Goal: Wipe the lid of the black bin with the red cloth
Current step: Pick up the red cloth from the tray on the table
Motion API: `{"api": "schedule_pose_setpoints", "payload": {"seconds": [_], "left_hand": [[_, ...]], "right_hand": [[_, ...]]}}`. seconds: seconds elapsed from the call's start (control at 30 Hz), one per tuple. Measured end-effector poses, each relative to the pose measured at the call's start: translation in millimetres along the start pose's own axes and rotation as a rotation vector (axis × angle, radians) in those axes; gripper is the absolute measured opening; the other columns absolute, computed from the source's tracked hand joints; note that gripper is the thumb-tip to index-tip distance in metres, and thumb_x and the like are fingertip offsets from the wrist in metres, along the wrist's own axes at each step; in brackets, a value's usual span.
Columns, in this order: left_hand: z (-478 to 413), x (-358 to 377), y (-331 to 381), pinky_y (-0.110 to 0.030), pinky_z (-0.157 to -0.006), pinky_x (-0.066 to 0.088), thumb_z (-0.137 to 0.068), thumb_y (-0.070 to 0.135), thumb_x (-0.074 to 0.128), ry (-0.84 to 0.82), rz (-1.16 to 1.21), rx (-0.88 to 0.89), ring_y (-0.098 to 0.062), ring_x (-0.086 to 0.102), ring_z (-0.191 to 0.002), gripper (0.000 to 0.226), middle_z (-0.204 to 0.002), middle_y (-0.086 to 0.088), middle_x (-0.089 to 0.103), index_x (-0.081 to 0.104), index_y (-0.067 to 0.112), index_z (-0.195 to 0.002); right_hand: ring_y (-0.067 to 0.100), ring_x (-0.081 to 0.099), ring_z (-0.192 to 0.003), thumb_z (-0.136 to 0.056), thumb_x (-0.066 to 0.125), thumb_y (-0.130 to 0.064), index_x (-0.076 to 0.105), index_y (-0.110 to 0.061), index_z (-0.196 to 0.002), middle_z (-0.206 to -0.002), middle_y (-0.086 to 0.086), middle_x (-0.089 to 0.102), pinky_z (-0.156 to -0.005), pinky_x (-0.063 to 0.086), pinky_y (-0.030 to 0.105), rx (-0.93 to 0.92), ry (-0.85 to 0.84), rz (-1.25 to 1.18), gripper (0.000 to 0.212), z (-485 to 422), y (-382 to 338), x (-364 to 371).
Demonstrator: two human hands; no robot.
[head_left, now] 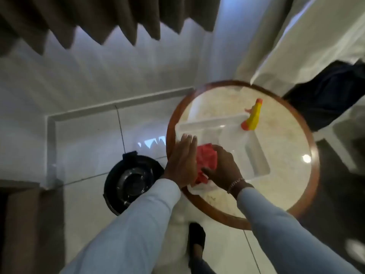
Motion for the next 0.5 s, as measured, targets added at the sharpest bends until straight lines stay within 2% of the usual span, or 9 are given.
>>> {"api": "schedule_pose_setpoints", "payload": {"seconds": [0.1, 0.17, 0.23, 0.33, 0.4, 0.5], "left_hand": [[-18.4, 28.6, -5.2, -0.054, -0.123, 0.000, -0.088, 0.045, 0.059, -0.060, -0.288, 0.024, -0.038, 0.015, -0.151, 0.084, -0.157, -0.023, 0.031, 0.023, 0.001, -0.149], [-24.8, 37.6, -5.7, -0.054, -0.119, -0.006, -0.082, 0.051, 0.064, -0.089, -0.398, -0.019, -0.040, 0.028, -0.146, 0.082, -0.146, -0.021, 0.049, 0.037, 0.002, -0.143], [-28.9, 44.2, -2.1, -0.058, -0.120, -0.003, -0.081, 0.055, 0.062, -0.063, -0.459, -0.050, -0.040, 0.044, -0.135, 0.074, -0.133, -0.019, 0.061, 0.048, 0.004, -0.133], [-34.9, 46.0, 3.2, -0.060, -0.121, 0.005, -0.078, 0.060, 0.063, -0.015, -0.450, -0.065, -0.035, 0.058, -0.115, 0.066, -0.116, -0.015, 0.066, 0.055, 0.009, -0.119], [-39.1, 42.5, 7.6, -0.061, -0.122, 0.009, -0.078, 0.055, 0.067, 0.032, -0.389, -0.071, -0.035, 0.057, -0.116, 0.061, -0.116, -0.014, 0.065, 0.056, 0.011, -0.118], [-39.8, 28.8, 10.1, -0.057, -0.120, 0.019, -0.078, 0.043, 0.072, 0.086, -0.226, -0.134, -0.034, 0.057, -0.117, 0.054, -0.119, -0.014, 0.064, 0.056, 0.012, -0.119]], "right_hand": [[0.028, 0.056, -0.111, -0.065, 0.076, -0.045, 0.051, -0.019, -0.121, -0.122, 0.007, 0.060, -0.095, 0.052, 0.043, 0.042, -0.035, 0.077, 0.067, -10.2, 23.3, 20.2], [0.029, 0.053, -0.112, -0.066, 0.079, -0.035, 0.052, -0.017, -0.119, -0.123, 0.009, 0.058, -0.097, 0.048, 0.038, 0.047, -0.008, 0.047, 0.062, -12.9, 36.9, 31.3], [0.031, 0.052, -0.112, -0.065, 0.079, -0.024, 0.054, -0.014, -0.116, -0.122, 0.012, 0.057, -0.092, 0.041, 0.030, 0.041, 0.061, 0.004, 0.058, -15.5, 42.7, 34.9], [0.030, 0.056, -0.109, -0.065, 0.076, -0.008, 0.051, -0.014, -0.123, -0.123, 0.014, 0.057, -0.085, 0.040, 0.027, 0.128, 0.164, -0.107, 0.064, -24.2, 46.5, 32.8], [0.027, 0.061, -0.099, -0.066, 0.074, -0.003, 0.044, -0.018, -0.131, -0.114, 0.007, 0.060, -0.080, 0.045, 0.029, 0.200, 0.174, -0.233, 0.073, -26.5, 45.6, 30.6], [0.018, 0.060, -0.087, -0.070, 0.076, -0.008, 0.037, -0.023, -0.138, -0.104, -0.004, 0.059, -0.078, 0.051, 0.032, 0.256, 0.179, -0.405, 0.080, -23.5, 37.8, 20.9]]}}
Point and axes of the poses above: each hand's wrist, its own z-axis away from the middle knuckle, its own x-axis out of the palm, y = z × x, the point moved 3 cm from there along -z, towards the middle knuckle
